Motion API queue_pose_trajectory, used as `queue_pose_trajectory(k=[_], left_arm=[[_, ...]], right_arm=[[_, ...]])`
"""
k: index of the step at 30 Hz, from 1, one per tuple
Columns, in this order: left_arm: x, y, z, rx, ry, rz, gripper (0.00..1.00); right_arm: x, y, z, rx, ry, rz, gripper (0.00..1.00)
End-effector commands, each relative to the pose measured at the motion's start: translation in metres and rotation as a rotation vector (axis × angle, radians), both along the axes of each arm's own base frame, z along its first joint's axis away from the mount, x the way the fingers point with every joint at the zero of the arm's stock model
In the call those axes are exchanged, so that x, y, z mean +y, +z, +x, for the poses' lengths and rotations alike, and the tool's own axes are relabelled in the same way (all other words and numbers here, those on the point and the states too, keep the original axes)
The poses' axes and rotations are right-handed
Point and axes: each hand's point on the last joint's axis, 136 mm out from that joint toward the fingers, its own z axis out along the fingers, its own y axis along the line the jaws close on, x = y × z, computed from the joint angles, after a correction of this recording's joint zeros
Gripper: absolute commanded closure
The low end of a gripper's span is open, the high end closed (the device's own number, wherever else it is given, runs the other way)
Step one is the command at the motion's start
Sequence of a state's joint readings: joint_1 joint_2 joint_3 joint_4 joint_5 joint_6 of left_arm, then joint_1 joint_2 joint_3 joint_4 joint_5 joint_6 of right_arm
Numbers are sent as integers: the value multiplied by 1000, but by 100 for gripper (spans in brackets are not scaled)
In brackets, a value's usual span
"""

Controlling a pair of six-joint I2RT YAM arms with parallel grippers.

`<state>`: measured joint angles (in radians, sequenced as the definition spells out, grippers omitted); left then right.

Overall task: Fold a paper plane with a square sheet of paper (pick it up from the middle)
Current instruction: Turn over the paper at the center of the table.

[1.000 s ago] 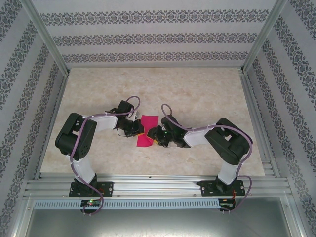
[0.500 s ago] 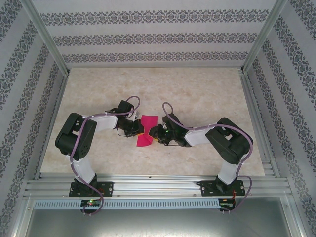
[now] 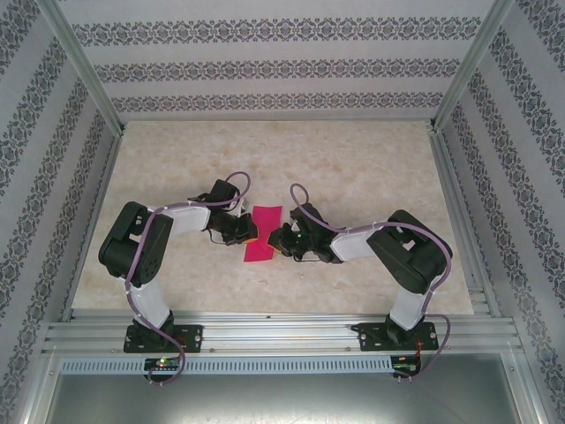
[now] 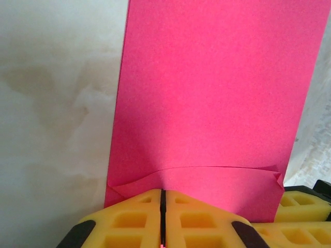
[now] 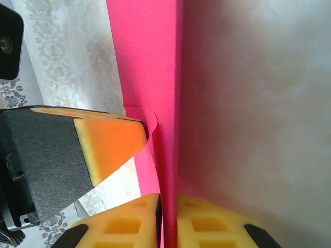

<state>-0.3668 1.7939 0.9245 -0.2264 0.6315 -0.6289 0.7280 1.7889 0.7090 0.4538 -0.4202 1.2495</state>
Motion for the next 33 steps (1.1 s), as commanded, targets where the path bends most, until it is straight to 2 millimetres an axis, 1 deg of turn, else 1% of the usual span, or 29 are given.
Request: queue_pose_trajectory(k=[1, 2, 4, 6, 7, 8, 10, 11, 12, 15, 18, 19, 22, 23, 25, 27, 28, 29, 30, 32, 33], left_arm=[[-5, 21, 3, -26, -3, -21, 88], [-6, 25, 5, -32, -4, -27, 86], [-8, 31, 6, -43, -8, -42, 85], [-10, 40, 7, -57, -11, -54, 84], [-10, 44, 7, -67, -12, -59, 83], [-10, 49, 8, -77, -10, -60, 83], [-8, 58, 9, -99, -3, -53, 83], [-5, 63, 9, -114, 2, -43, 82], [-2, 67, 9, -127, 11, -27, 83], [14, 84, 9, -190, 53, 38, 82], [35, 109, 8, -279, 113, 114, 81], [41, 116, 8, -307, 130, 134, 80], [61, 138, 4, -389, 194, 195, 77], [68, 144, 2, -414, 214, 212, 76], [82, 153, -2, -455, 264, 244, 74], [97, 158, -6, -482, 326, 273, 71], [103, 160, -8, -491, 353, 286, 71], [110, 163, -10, -506, 378, 298, 71], [116, 166, -12, -521, 402, 311, 70], [131, 168, -16, -538, 460, 352, 70], [139, 170, -18, -548, 488, 374, 68]], right_arm=[[-2, -2, -1, -13, 33, 3, 89], [-1, -1, -1, -15, 39, 7, 91], [0, 0, -1, -18, 50, 13, 90], [1, 1, 0, -24, 55, 18, 91], [2, 2, 1, -28, 58, 20, 92], [2, 3, 1, -33, 61, 21, 95], [2, 7, 2, -46, 66, 24, 96], [3, 12, 3, -59, 75, 32, 99], [5, 17, 4, -72, 84, 39, 100], [5, 34, 6, -116, 115, 25, 100], [-8, 52, 3, -164, 156, -90, 100], [-15, 59, 3, -186, 165, -141, 100], [-55, 79, -3, -239, 187, -394, 100], [-71, 90, -4, -266, 190, -488, 100], [-111, 109, -8, -300, 190, -741, 100], [-147, 133, -14, -332, 218, -1002, 100], [-163, 142, -17, -324, 219, -1111, 100], [-182, 153, -19, -303, 197, -1245, 100], [-197, 164, -21, -280, 184, -1355, 100], [-209, 175, -23, -254, 189, -1510, 100], [-207, 178, -21, -267, 200, -1568, 100]])
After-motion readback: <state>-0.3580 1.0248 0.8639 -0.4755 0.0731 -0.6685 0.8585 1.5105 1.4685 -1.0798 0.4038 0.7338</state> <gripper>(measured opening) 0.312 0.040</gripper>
